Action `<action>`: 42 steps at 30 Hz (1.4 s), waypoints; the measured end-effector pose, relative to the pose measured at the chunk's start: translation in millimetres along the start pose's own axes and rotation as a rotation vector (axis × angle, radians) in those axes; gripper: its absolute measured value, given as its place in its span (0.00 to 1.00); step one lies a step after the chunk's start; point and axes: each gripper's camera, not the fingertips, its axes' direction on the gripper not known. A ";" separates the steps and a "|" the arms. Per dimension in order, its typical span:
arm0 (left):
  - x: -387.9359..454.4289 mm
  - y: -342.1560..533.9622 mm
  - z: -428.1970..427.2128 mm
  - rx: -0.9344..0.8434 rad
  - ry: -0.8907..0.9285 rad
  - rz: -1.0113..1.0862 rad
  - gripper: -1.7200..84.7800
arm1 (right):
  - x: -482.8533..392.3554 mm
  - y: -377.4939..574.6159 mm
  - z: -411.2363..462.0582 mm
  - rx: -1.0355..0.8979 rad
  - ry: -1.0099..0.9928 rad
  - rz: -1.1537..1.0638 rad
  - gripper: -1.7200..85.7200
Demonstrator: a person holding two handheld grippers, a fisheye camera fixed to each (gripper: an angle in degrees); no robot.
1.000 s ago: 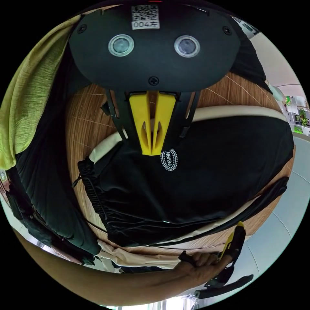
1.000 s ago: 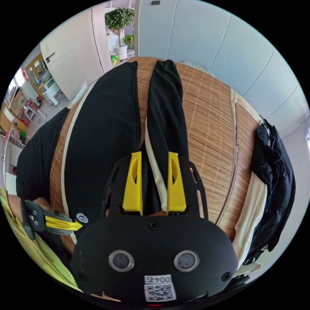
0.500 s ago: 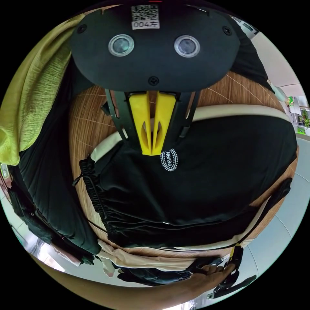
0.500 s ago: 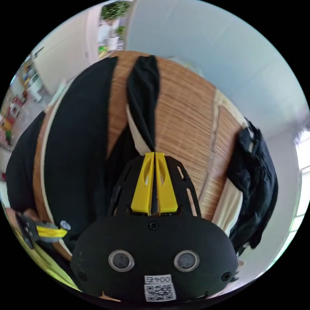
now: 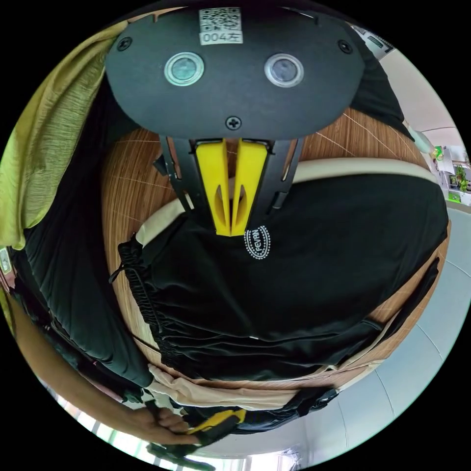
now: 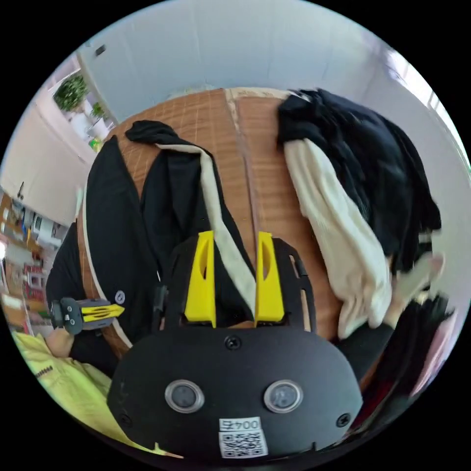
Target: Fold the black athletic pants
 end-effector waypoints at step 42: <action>159.6 -64.6 -44.4 0.237 -0.248 -0.030 0.03 | 83.7 142.6 -18.0 0.208 -0.100 0.114 0.10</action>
